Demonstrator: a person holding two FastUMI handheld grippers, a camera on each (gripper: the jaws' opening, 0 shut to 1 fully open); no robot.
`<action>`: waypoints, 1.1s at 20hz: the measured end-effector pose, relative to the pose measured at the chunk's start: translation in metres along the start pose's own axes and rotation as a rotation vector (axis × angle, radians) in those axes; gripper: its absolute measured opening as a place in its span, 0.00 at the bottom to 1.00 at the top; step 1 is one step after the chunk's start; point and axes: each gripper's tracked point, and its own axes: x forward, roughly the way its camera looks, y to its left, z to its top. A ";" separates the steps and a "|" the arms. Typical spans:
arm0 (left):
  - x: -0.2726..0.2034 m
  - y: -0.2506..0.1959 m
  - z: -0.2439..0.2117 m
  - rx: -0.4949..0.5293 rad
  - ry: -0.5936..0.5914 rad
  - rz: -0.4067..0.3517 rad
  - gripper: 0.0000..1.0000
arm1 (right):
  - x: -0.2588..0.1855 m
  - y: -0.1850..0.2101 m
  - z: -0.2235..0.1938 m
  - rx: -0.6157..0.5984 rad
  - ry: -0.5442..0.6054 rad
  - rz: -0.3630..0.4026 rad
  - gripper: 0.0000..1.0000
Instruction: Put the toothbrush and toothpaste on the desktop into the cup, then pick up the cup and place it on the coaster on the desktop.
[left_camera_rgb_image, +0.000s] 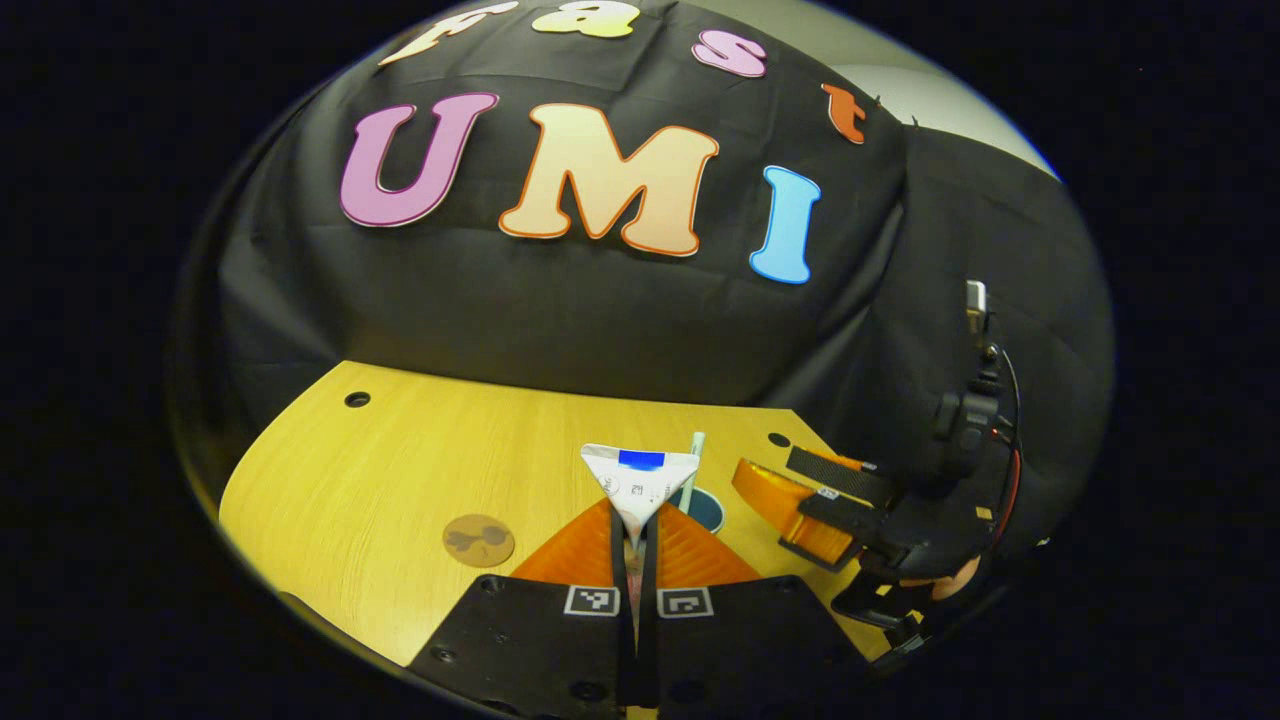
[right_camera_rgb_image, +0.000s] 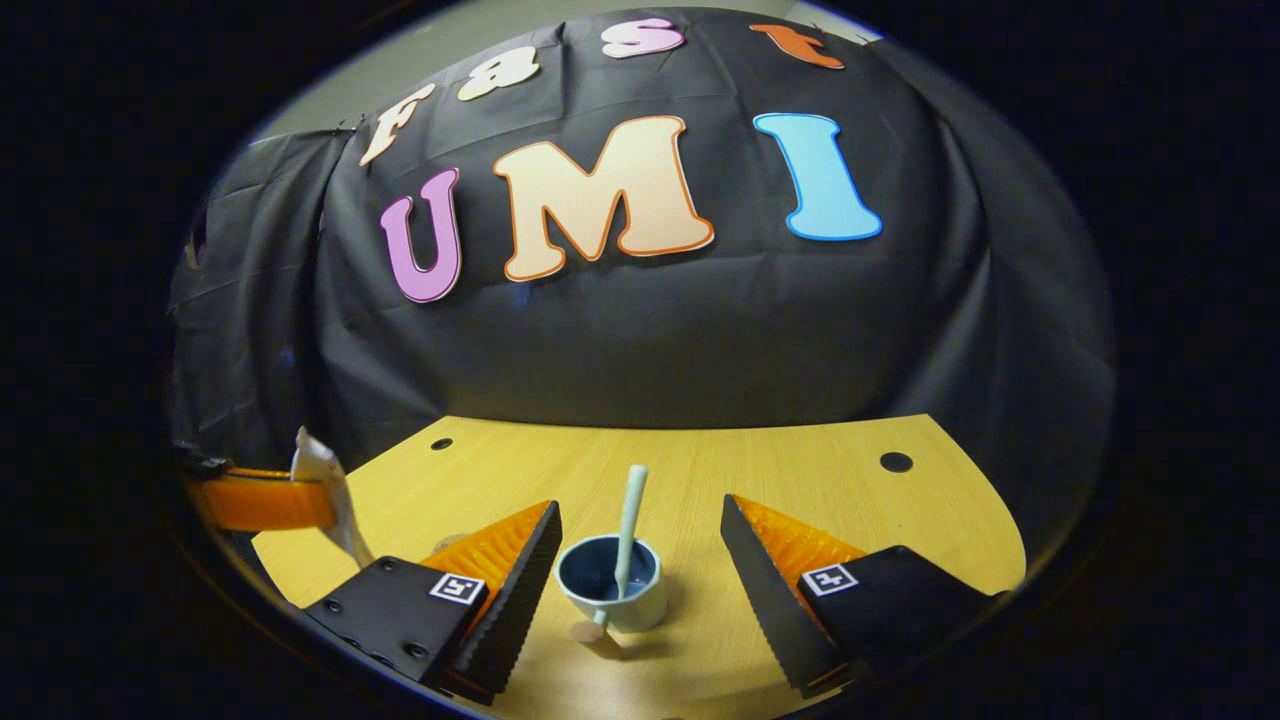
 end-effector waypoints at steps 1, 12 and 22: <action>0.008 -0.004 0.005 0.002 -0.005 -0.014 0.00 | -0.006 -0.004 -0.003 -0.001 0.006 -0.008 0.99; 0.087 -0.051 0.032 0.010 -0.045 -0.118 0.00 | -0.049 -0.050 -0.027 -0.032 0.056 -0.107 0.99; 0.127 -0.054 0.006 0.019 0.006 -0.056 0.00 | -0.054 -0.080 -0.031 -0.019 0.079 -0.153 0.99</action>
